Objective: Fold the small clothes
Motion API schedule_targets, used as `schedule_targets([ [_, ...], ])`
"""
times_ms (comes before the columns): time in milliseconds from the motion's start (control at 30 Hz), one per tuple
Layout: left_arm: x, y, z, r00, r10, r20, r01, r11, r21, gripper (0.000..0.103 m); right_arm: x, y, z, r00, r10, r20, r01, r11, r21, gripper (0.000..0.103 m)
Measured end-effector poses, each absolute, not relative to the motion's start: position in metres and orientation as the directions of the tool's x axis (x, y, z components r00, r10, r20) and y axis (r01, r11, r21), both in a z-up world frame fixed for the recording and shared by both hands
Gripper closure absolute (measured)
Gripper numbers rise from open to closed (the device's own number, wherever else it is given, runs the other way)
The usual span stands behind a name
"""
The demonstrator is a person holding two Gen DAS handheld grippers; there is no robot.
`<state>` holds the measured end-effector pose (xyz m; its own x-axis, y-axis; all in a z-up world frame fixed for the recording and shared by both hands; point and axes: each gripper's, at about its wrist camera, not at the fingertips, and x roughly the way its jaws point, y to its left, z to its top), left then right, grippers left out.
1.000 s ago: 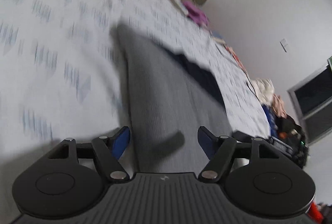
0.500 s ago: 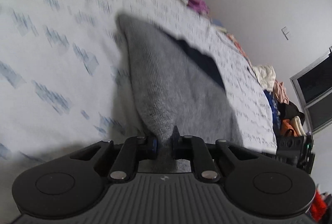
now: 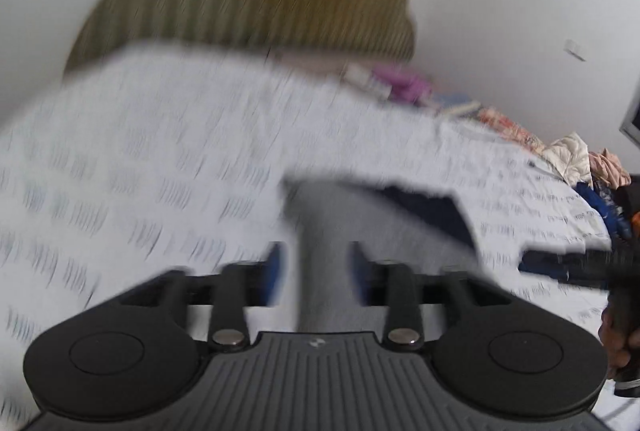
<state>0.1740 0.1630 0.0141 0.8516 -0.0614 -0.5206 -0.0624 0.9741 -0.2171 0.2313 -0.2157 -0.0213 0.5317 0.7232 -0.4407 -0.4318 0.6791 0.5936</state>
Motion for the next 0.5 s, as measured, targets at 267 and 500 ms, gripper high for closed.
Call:
schedule_targets([
  [267,0.259,0.089,-0.067,0.792,0.025,-0.610,-0.025,1.000,0.010,0.016,0.297,-0.127,-0.067,0.516,0.681,-0.520,-0.403,0.728,0.554,0.030],
  [500,0.259,0.089,-0.073,0.823,0.023,-0.567,0.001,0.999,0.042,0.013,0.290,-0.146,-0.086,0.564,0.684,-0.463,-0.444,0.724,0.528,0.061],
])
